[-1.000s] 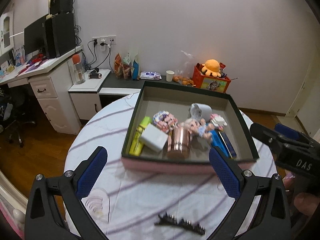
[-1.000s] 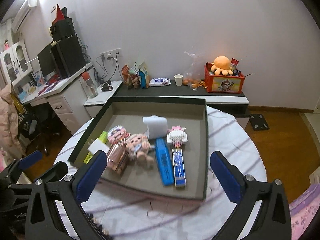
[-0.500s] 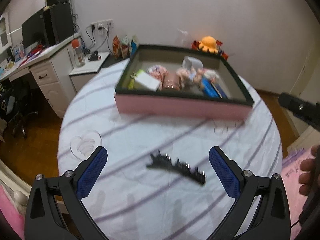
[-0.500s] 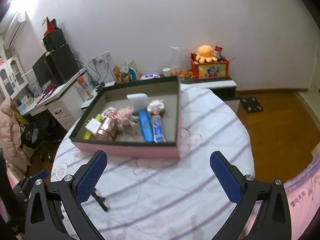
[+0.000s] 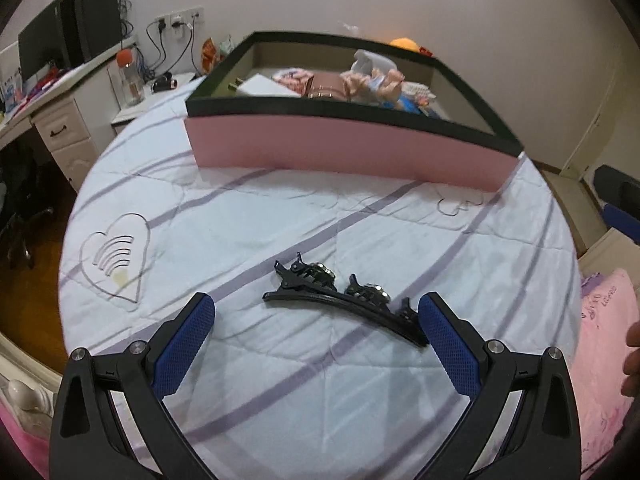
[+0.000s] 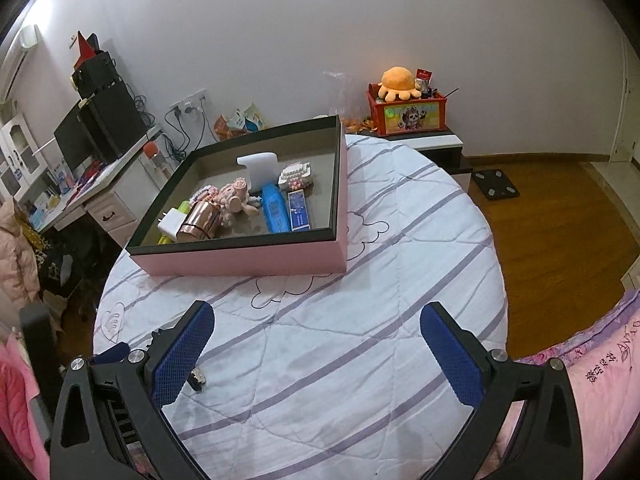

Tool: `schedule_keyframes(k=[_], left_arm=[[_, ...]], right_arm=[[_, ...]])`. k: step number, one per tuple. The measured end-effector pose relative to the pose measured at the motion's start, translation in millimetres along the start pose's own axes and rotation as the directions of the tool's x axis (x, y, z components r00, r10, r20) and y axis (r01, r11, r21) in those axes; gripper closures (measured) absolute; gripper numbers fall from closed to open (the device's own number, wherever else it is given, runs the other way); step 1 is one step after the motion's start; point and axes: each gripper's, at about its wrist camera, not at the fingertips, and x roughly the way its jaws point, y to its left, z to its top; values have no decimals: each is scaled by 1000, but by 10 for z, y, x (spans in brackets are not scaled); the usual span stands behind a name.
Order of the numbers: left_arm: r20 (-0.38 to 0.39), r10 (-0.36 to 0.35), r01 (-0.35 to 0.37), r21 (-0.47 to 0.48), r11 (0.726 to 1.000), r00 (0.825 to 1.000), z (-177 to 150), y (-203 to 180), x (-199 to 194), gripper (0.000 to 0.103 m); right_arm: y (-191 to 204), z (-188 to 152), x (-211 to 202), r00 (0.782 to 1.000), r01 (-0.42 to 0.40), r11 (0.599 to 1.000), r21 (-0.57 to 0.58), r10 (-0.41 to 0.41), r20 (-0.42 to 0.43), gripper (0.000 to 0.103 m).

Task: Organize rigid objects
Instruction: 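Withdraw the right tool while moving the left tool to the black hair clip, then grasp the black hair clip with the left tool and lift it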

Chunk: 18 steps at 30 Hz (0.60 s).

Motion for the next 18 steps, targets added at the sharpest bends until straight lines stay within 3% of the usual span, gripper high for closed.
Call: schedule_keyframes(k=[18], left_arm=[[25,14,-13,-43,999,1000,5,13,135,0]], right_arm=[[156,43,171,999,-20,999,-41,18,-33,0]])
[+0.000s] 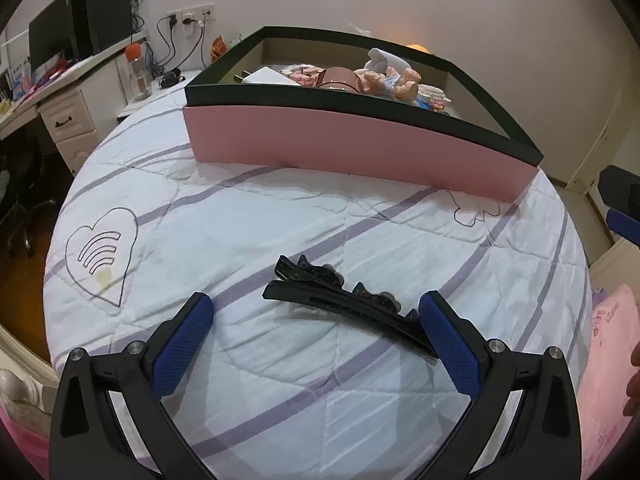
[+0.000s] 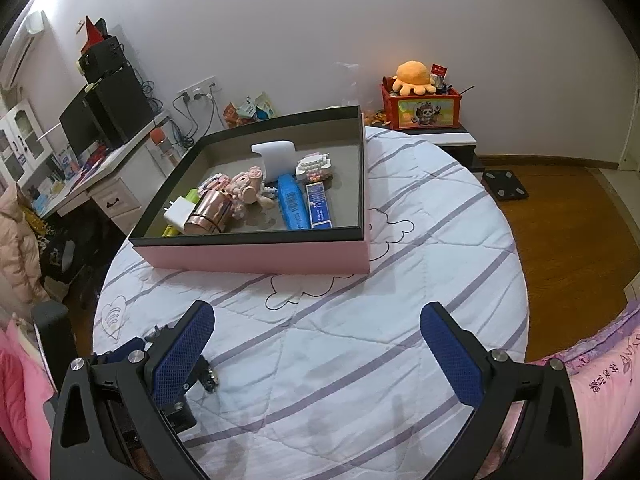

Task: Organize rigid objects
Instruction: 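Grasp the black hair clip with the left tool and lift it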

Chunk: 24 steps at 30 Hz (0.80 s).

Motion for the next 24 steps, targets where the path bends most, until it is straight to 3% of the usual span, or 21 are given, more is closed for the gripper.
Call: schedule_keyframes(k=[8,17,19,24], left_arm=[[-37,22,-18,104,994,999,124,-147,132,0],[-24,9,-6,123,992,1000,-52,-184,11,1],[-24,-10,13,126,992,1000,-29,-208,-2,5],[-19,-32,35,193,981,999,-34,-299,-36,36]], right_arm=[[-57,20,-41,1000,1,1000,12,-2,13,0],[-120,22,-37,1000,1,1000,25,-1,13,0],[-110,23,-29,1000,-4,1000,22,4,11,0],[-101,24,-39,1000,-8,1000,18,8,14,0]])
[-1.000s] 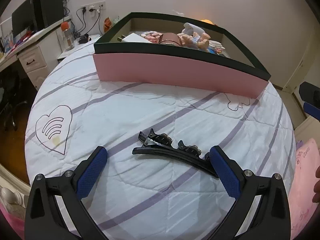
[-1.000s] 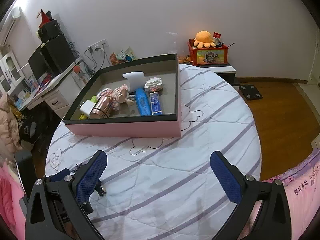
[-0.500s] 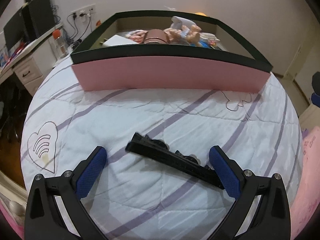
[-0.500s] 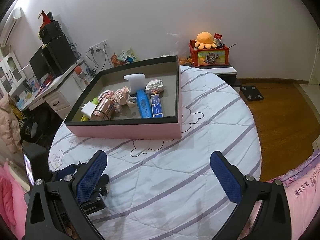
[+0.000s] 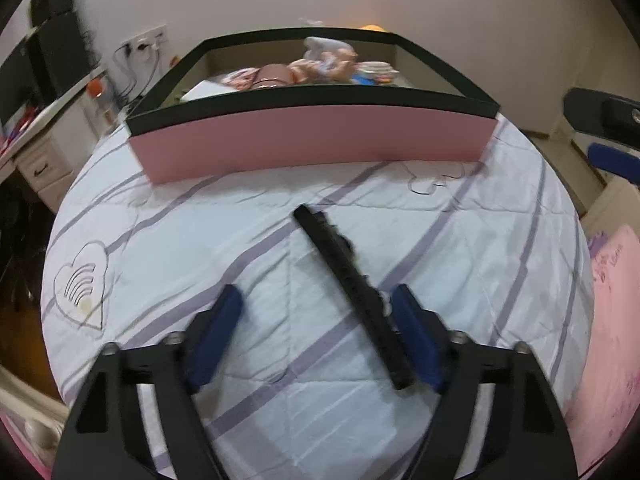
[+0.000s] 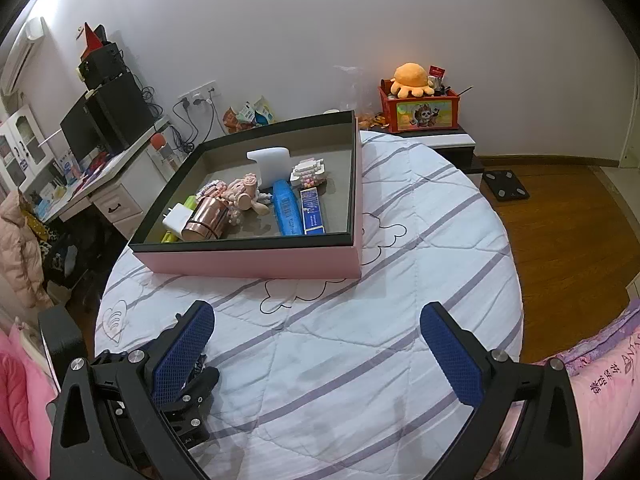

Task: Organize rigid objects
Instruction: 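Grasp the black hair clip with the left tool and lift it, then carry the black hair clip with the left tool into the box and release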

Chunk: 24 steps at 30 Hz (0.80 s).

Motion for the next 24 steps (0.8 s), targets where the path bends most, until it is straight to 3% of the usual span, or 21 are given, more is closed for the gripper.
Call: schedule_keyframes(k=[1,3,5,8,15,24], left_arm=[[1,-10,10,4,1000,1000,13,-3,-5,40],[1,-30,30,12,999,1000,42,-8,-11,63],[-3,-53,53,18,998,999,63,-16,-8,75],[-2,-69,69,15,998,998,69,-27,-8,84],[11,-87,87,-12,996,996,58,14,-77,84],[69,-54,56,-29,998,996,161,140,-356,84]], right_arm=[[-8,3,3,1000,1,1000,3,-1,0,0],[-23,-1,2,1000,3,1000,9,-3,0,0],[-22,-2,2,1000,4,1000,9,-4,-1,0],[-17,-2,-4,1000,5,1000,7,-5,1,0],[-17,0,-16,1000,10,1000,9,-10,2,0],[34,25,-31,1000,1,1000,0,-1,7,0]])
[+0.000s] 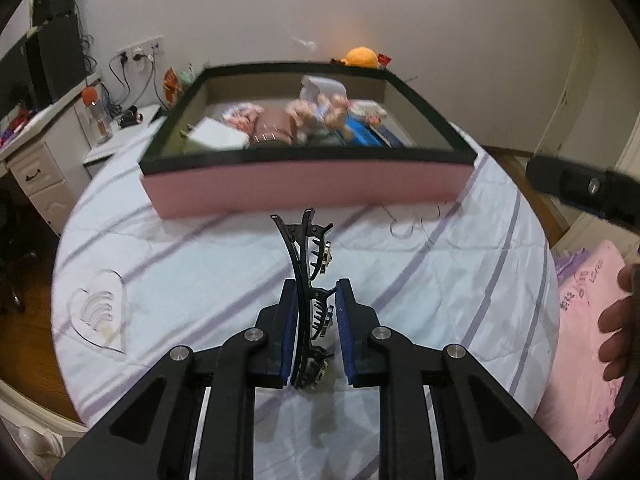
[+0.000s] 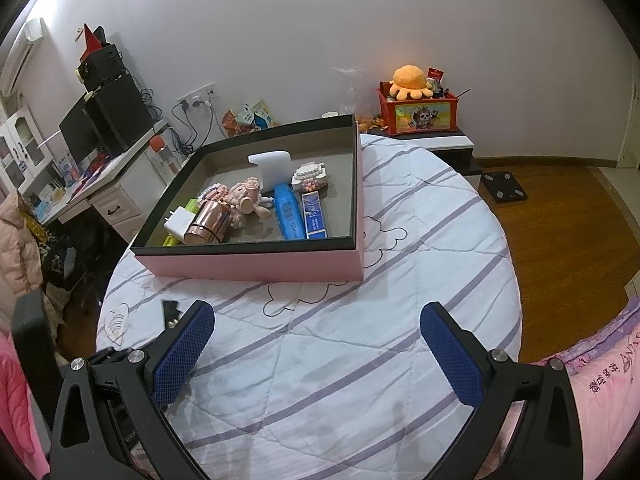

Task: Organize rigid objects
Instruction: 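Carry the black hair clip with the left tool into the box and release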

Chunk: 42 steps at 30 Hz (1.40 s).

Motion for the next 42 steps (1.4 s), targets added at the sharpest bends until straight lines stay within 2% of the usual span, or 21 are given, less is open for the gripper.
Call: schedule_keyframes(k=[11,19,25,31,39,42], left_arm=[[89,37,-34,-28,999,995,587,194,-143,84],[112,49,-44,-44,998,993,1129,375,132,84],[88,40,-36,-45,998,995,1537,501,545,84],[48,14,-13,-13,1000,999,1858,452,977,84],[-18,-4,4,-10,1000,1000,2055,424,1462,84],[-39,-18,17,-21,1000,999,2055,430,1511,84]], right_arm=[[181,189,107,1000,-16,999,-32,16,5,0],[265,487,335,1000,-26,999,-48,26,10,0],[248,738,561,999,-36,998,-50,36,12,0],[194,937,782,999,-38,998,-46,38,5,0],[123,1088,1025,999,-31,998,-45,30,-17,0],[99,1142,1113,999,-28,999,-45,27,-25,0]])
